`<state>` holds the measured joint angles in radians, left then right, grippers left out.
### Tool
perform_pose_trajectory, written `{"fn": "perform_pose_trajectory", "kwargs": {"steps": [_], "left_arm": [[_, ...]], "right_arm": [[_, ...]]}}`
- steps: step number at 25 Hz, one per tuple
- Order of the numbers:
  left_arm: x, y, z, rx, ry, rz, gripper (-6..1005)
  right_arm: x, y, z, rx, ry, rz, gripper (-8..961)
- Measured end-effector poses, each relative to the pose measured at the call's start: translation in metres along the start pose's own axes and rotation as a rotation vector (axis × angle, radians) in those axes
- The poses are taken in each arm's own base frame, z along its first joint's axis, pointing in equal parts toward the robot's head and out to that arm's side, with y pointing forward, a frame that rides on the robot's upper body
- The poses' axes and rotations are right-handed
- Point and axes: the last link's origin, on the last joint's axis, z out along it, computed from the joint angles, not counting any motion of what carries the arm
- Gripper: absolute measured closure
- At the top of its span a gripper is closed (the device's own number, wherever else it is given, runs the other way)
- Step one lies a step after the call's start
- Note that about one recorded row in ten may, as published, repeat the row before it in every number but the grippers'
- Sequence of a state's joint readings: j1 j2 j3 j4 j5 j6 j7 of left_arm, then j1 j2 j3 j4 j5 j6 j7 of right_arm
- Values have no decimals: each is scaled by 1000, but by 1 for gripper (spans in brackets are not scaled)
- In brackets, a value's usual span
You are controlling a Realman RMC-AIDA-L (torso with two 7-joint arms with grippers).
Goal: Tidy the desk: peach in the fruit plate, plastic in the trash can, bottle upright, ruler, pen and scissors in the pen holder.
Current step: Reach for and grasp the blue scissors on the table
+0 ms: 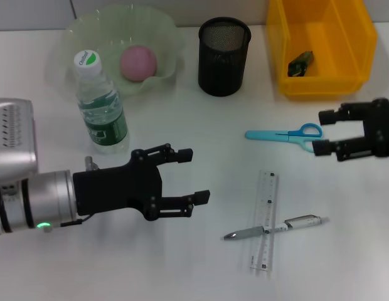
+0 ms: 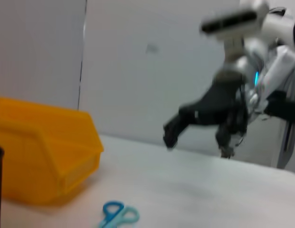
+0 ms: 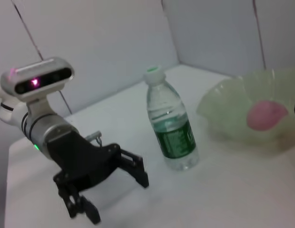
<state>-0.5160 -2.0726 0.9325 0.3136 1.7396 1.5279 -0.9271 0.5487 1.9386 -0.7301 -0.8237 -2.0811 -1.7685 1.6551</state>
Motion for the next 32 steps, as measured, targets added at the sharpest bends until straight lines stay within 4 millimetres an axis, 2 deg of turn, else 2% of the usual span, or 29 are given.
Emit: {"fn": "perform_pose_trajectory", "kwargs": {"steps": [1, 4, 5, 7, 12, 13, 14, 15, 16, 17, 19, 20, 25, 29, 32], "left_arm": [[-3, 0, 2, 5, -8, -6, 152], [-6, 0, 7, 10, -19, -15, 152], [-6, 1, 8, 9, -20, -16, 152], [-7, 1, 10, 6, -21, -18, 152], [-8, 2, 12, 7, -21, -23, 152], [-8, 2, 12, 8, -21, -24, 152], [-8, 2, 12, 8, -21, -24, 152], [-9, 3, 11, 13, -20, -30, 152], [-9, 3, 11, 13, -20, -30, 152], [-10, 3, 11, 14, -19, -33, 152], [-10, 4, 11, 15, -19, -36, 152], [-10, 4, 11, 15, -19, -36, 152], [-12, 5, 11, 18, -19, -42, 152], [-13, 5, 10, 21, -20, -44, 152], [-13, 4, 10, 23, -20, -44, 152]], "right_arm": [[0, 0, 0, 0, 0, 0, 129], [-24, -8, -1, 20, 115, 17, 129], [-37, -14, 2, 51, 216, 18, 129], [-40, -16, 4, 64, 254, 19, 128], [-61, -26, 25, 122, 440, -45, 128], [-63, -27, 36, 137, 505, -83, 128], [-63, -27, 36, 137, 505, -83, 128], [-64, -29, 47, 159, 559, -122, 128], [-64, -29, 47, 159, 559, -122, 128], [-63, -31, 59, 181, 597, -165, 128], [-63, -31, 64, 191, 610, -183, 128], [-62, -32, 74, 209, 632, -220, 128], [-56, -34, 92, 224, 646, -269, 132], [-51, -37, 98, 233, 639, -290, 143], [-44, -39, 103, 237, 631, -308, 241]]}}
